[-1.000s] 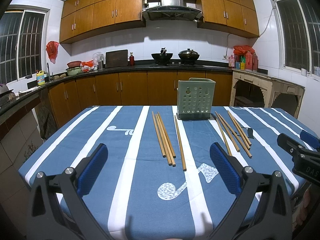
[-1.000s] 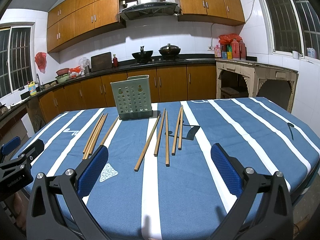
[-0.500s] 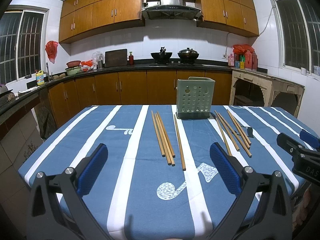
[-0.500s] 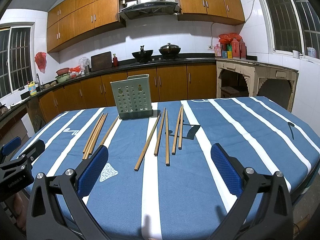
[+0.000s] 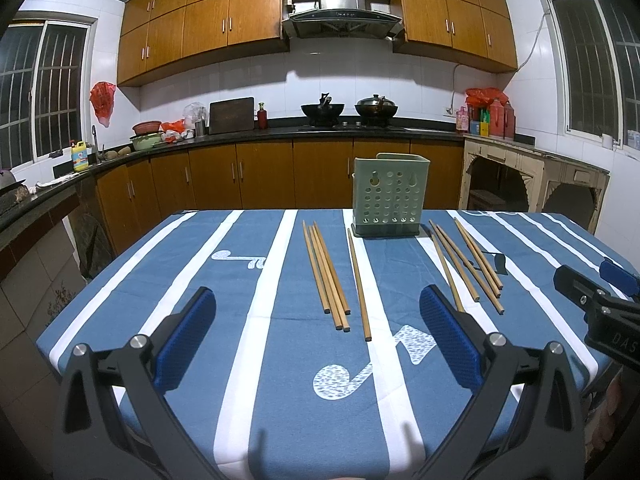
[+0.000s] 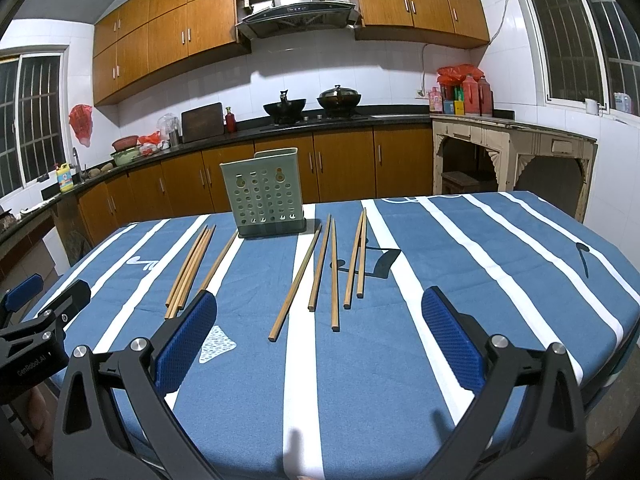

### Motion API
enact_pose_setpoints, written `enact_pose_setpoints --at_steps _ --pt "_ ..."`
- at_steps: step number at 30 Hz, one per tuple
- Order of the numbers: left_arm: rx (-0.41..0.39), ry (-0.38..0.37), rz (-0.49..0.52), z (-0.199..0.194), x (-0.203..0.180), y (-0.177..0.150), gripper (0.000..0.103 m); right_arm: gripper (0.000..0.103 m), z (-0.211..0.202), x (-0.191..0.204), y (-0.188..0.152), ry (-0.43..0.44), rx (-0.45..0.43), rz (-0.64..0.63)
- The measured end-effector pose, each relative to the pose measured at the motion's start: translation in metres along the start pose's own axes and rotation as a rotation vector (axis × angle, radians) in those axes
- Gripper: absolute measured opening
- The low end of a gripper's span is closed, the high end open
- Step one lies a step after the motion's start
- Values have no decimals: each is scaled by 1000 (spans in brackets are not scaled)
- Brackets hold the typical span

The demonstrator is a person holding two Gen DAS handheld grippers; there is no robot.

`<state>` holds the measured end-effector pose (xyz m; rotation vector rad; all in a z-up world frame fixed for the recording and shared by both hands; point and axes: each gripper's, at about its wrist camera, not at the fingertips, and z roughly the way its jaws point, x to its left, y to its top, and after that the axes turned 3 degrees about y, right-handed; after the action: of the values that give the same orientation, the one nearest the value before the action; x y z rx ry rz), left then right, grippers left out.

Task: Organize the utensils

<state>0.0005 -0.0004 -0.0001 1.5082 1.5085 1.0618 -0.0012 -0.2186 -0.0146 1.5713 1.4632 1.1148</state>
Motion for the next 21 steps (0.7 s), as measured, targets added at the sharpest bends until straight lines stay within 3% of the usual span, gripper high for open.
enact_pose_setpoints --at_steps 21 --pt "15 6 -1 9 -4 -8 99 101 8 -2 -5 -6 20 11"
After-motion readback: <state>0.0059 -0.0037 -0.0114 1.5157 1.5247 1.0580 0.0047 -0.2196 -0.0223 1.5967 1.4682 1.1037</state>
